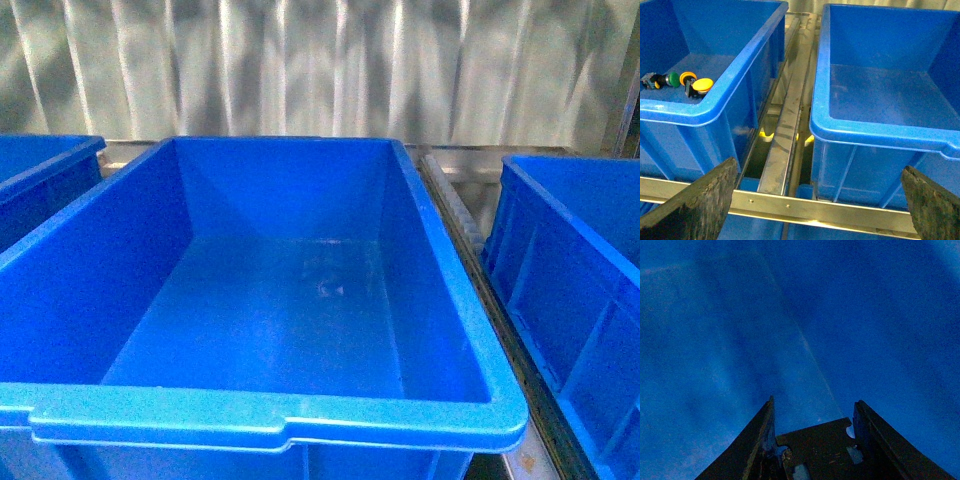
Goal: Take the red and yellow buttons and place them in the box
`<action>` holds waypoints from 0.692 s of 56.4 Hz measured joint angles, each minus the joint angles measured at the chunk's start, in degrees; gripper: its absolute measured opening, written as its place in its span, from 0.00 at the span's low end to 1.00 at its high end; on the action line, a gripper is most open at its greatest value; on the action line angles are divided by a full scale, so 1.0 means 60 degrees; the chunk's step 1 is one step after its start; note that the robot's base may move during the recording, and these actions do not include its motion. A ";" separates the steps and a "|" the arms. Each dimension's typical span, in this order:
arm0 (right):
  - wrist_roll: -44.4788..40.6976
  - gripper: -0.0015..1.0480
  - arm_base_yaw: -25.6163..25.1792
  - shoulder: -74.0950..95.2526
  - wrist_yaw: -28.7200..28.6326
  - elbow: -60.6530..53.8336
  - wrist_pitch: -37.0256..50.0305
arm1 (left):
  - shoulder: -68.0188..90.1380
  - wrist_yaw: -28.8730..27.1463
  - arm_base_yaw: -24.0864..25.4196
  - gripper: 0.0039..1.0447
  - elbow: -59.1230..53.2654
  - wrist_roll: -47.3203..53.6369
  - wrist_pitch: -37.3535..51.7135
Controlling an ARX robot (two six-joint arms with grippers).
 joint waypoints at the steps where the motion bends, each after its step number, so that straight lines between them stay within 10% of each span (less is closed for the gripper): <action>1: -0.0087 0.38 0.0018 0.0171 -0.0004 0.0055 -0.0058 | 0.0000 0.0000 0.0000 0.93 0.0000 0.0000 0.0000; 22: -0.0747 0.38 0.0408 0.1195 0.0047 0.0754 -0.0189 | 0.0000 0.0000 0.0000 0.93 0.0000 0.0000 0.0000; 39: -0.0903 0.79 0.0404 0.1188 -0.0015 0.0692 0.0317 | 0.0000 0.0000 0.0000 0.93 0.0000 0.0000 0.0000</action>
